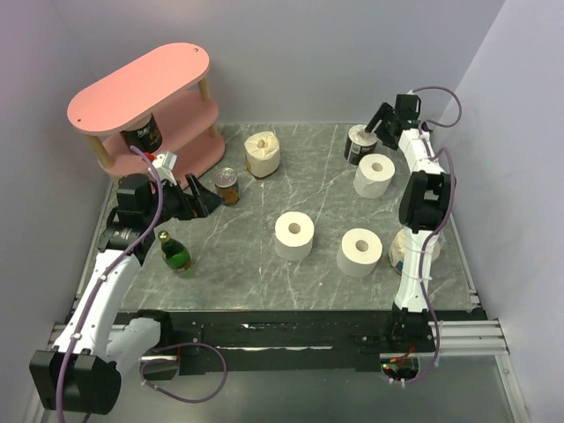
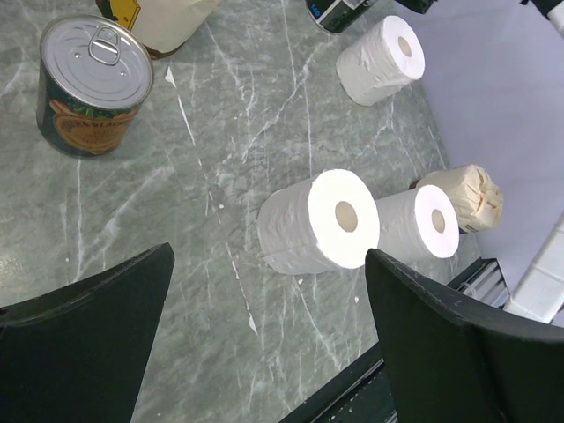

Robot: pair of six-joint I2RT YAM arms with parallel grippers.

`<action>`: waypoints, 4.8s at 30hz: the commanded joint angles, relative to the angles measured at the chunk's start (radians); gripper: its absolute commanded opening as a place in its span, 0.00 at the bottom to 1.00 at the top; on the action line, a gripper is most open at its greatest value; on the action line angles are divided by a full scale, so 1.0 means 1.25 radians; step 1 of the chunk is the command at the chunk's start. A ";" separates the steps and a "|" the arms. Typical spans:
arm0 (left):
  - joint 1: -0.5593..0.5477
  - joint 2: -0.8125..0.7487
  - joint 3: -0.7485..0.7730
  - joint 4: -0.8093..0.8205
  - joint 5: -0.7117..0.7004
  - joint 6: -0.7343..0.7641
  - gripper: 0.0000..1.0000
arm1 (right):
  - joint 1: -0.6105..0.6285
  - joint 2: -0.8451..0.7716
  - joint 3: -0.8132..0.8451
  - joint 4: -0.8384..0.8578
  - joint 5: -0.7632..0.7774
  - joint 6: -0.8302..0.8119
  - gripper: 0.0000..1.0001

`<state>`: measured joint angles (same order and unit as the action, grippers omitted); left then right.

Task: Place and organize the paper towels onto the shelf

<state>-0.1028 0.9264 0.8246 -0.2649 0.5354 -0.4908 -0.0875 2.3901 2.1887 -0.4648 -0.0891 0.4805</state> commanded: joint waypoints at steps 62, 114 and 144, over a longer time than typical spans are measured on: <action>0.048 -0.069 -0.013 0.054 -0.093 -0.012 0.96 | 0.066 -0.220 0.101 -0.063 -0.172 -0.053 0.36; 0.028 -0.118 0.144 -0.252 -0.308 0.097 0.95 | 0.728 -0.296 -0.347 0.027 0.070 0.015 0.64; -0.382 0.351 0.326 -0.286 -0.496 0.224 0.91 | 0.736 -1.290 -1.098 0.141 0.230 -0.054 1.00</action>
<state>-0.5732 1.3449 1.1767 -0.6273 -0.0872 -0.2676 0.8246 0.8043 0.8410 -0.3435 0.1387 0.3855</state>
